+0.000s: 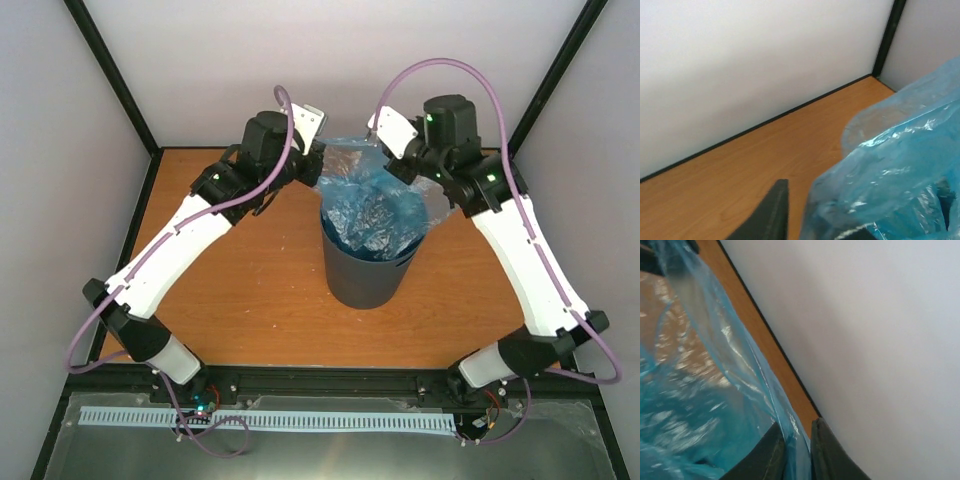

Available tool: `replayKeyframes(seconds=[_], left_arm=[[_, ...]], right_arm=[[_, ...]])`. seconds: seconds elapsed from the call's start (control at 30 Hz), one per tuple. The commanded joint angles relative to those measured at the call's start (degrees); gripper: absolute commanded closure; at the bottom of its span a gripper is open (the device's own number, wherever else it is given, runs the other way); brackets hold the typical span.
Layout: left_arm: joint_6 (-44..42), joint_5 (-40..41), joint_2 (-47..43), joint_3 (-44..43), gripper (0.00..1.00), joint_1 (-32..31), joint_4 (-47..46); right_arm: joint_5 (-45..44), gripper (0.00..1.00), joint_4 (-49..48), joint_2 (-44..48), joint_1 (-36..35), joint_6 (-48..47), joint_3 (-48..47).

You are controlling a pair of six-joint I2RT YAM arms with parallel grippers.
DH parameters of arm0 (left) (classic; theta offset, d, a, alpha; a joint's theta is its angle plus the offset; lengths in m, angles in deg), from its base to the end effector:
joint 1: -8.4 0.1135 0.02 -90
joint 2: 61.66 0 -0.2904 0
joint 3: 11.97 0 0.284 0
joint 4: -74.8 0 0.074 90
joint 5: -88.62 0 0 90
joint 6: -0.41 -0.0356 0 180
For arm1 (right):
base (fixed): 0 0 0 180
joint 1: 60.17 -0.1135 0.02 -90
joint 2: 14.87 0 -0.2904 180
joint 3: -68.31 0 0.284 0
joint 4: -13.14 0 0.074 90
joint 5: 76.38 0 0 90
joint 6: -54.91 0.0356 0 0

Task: Put the trash bags into the trash bin

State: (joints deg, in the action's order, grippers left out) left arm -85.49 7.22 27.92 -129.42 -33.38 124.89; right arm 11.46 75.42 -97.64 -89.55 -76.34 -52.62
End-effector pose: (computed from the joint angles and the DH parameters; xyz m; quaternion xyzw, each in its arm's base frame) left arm 0.2795 -0.2426 0.4954 0.2277 0.7969 -0.1594 0.5363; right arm 0.2680 0.1493 0.5323 -0.4767 0.6906 -0.0719 0.5391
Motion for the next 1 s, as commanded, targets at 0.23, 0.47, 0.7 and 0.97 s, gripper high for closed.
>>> replayKeyframes(seconds=[0.23, 0.47, 0.7, 0.97], left_arm=[[6.4, -4.6, -2.3, 5.7, 0.99, 3.4, -3.2], [7.3, -8.7, -3.8, 7.0, 0.99, 3.5, -2.4], [8.8, -11.3, -5.8, 10.5, 0.99, 3.5, -5.0], [9.8, -14.2, -8.6, 10.4, 0.99, 3.5, -5.9]], right_arm=[[11.5, 0.54, 7.6, -11.0, 1.3, 11.8, -11.5], [12.8, 0.25, 10.4, 0.3, 3.4, 15.9, -7.6], [21.7, 0.4, 17.5, 7.7, 3.4, 11.3, 0.1], [19.9, 0.55, 18.4, 8.5, 3.4, 0.7, 7.5]])
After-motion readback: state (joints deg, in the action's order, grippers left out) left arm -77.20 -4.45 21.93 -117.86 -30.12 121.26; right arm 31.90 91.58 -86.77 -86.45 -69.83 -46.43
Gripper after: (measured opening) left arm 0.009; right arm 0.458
